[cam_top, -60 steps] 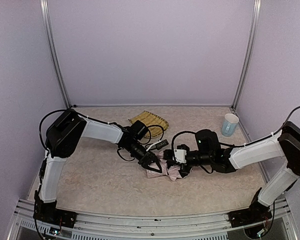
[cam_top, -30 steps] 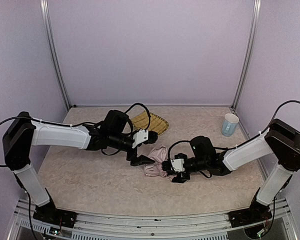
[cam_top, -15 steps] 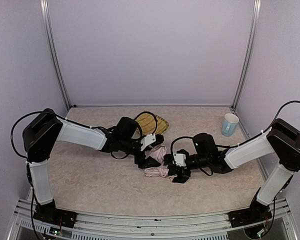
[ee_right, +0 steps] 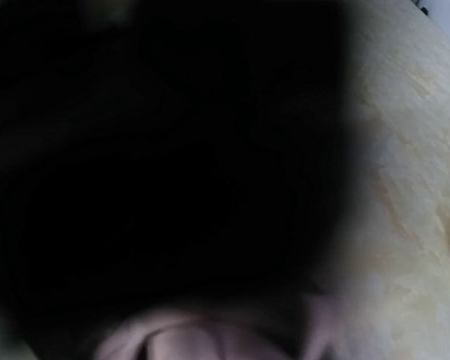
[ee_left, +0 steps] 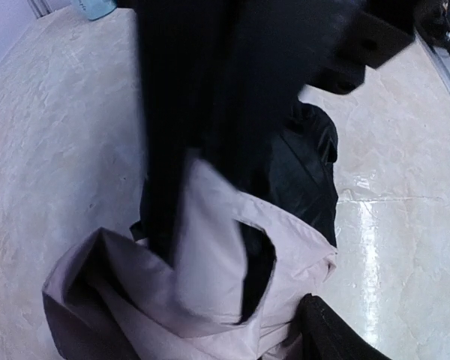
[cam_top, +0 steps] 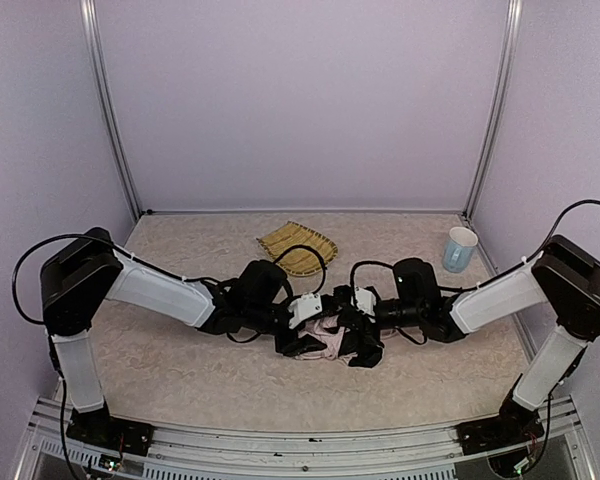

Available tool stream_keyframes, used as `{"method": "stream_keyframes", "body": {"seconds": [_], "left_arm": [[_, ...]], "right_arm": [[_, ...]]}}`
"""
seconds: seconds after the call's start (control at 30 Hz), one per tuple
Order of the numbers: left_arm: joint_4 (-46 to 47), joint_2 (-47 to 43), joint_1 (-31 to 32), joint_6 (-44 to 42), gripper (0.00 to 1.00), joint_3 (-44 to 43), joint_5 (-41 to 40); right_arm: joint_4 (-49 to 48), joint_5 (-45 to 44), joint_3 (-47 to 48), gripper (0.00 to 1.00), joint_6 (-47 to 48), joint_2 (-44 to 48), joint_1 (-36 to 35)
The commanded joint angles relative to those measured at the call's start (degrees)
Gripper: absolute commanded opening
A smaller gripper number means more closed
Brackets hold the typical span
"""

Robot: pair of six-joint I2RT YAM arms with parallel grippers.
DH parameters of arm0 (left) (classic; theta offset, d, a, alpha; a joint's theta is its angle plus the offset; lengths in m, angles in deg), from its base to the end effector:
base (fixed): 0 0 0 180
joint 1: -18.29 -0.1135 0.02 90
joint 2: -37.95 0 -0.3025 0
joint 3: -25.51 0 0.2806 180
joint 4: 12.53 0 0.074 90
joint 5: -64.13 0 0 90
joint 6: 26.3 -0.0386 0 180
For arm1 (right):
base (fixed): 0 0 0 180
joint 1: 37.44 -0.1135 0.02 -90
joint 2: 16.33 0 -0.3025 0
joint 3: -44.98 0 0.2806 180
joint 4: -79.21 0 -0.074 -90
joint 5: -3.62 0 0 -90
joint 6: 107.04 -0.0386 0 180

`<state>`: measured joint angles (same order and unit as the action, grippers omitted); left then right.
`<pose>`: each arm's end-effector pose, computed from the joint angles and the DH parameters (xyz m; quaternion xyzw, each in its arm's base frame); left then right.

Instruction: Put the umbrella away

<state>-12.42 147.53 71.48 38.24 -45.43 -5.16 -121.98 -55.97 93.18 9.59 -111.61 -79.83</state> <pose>0.2447 -0.3498 0.1547 0.6219 0.6360 -0.2596 0.3759 0.2346 0.2406 0.1624 -0.5781 0.5951 0.2904 0.4768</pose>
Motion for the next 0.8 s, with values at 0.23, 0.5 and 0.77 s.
{"method": "stream_keyframes", "body": {"seconds": [0.23,0.5,0.77], "left_arm": [[2.01,3.04,3.49,-3.25,0.43,4.85,-7.01],[-3.18,6.63,5.43,-6.27,0.26,2.07,-6.91],[-7.54,11.97,1.58,0.93,0.22,-2.78,-0.31]], "right_arm": [[-8.15,4.07,2.83,0.00,-16.59,-2.72,6.24],[-1.79,-0.63,16.24,0.00,-17.25,-7.87,6.27],[-6.96,5.63,12.28,0.00,-21.69,-0.04,3.54]]}}
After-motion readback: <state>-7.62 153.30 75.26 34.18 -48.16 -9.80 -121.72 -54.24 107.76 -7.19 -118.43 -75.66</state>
